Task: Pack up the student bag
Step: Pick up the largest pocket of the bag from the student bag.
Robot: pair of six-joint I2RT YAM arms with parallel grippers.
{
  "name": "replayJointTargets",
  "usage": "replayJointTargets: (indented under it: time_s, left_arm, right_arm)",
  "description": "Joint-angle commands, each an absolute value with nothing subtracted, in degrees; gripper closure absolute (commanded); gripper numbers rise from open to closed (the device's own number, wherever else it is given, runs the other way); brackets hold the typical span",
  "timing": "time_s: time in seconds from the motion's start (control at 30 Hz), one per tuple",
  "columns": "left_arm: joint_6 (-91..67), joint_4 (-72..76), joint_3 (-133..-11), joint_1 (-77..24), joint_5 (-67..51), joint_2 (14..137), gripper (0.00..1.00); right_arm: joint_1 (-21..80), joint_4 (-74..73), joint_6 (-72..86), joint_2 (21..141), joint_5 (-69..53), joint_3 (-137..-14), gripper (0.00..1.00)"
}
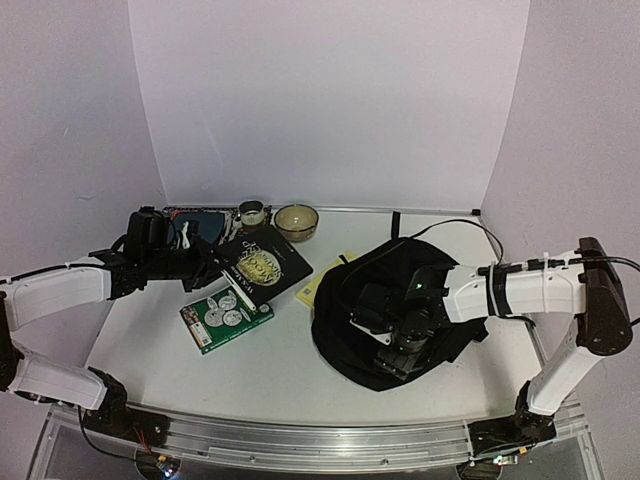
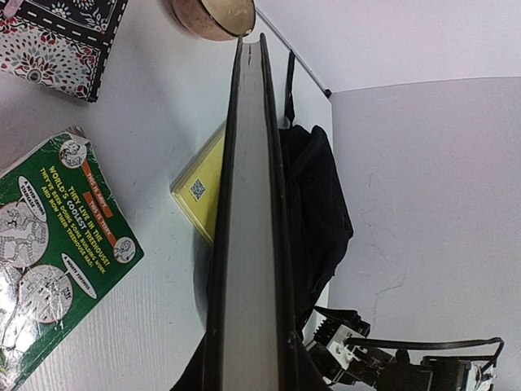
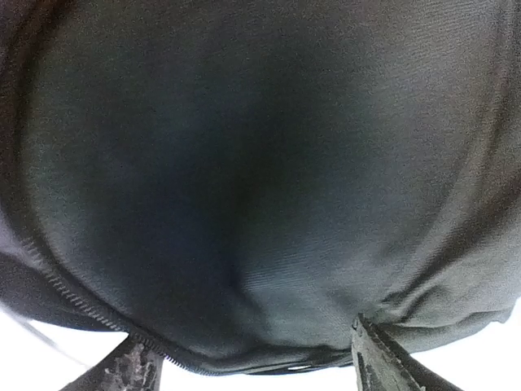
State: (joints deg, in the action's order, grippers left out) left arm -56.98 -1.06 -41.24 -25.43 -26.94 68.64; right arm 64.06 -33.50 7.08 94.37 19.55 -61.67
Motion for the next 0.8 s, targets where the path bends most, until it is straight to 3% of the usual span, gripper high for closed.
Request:
replayJointTargets:
  time_s: [0.0,0.17,0.37,0.6,0.7,0.77]
  left_arm:
    - [-56.74,6.12,-46.39,-25.15,-29.01,66.65,1.0]
    - [-57.12,6.47,-46.38,-25.18,-28.99,66.67,1.0]
    - [-57.61,6.86,-46.32,-25.17,-29.37,67.06,1.0]
    - [-57.97,7.18,-46.35,-25.18,-29.8,67.14,1.0]
    - [-58.1,7.34,-46.55,-25.19,-30.39,67.32,1.0]
    - [-58.11,7.34,-46.68,-25.19,-30.65,67.26,1.0]
  right_arm:
    - [64.25,-36.12,6.9,93.39,29.65,-62.43,0.31]
    - [64.51,-33.23,5.88,93.46,26.0,-61.53,0.35]
    - [66.52,-28.89,4.41,96.57,21.04,-59.7,0.33]
    - [67.52,-25.87,4.06,99.86,23.79,-61.0,0.32]
    - [67.55,-24.88,3.92,100.16,26.64,-61.67,0.42]
    - [67.56,-24.77,3.79,99.62,28.69,-62.03,0.62]
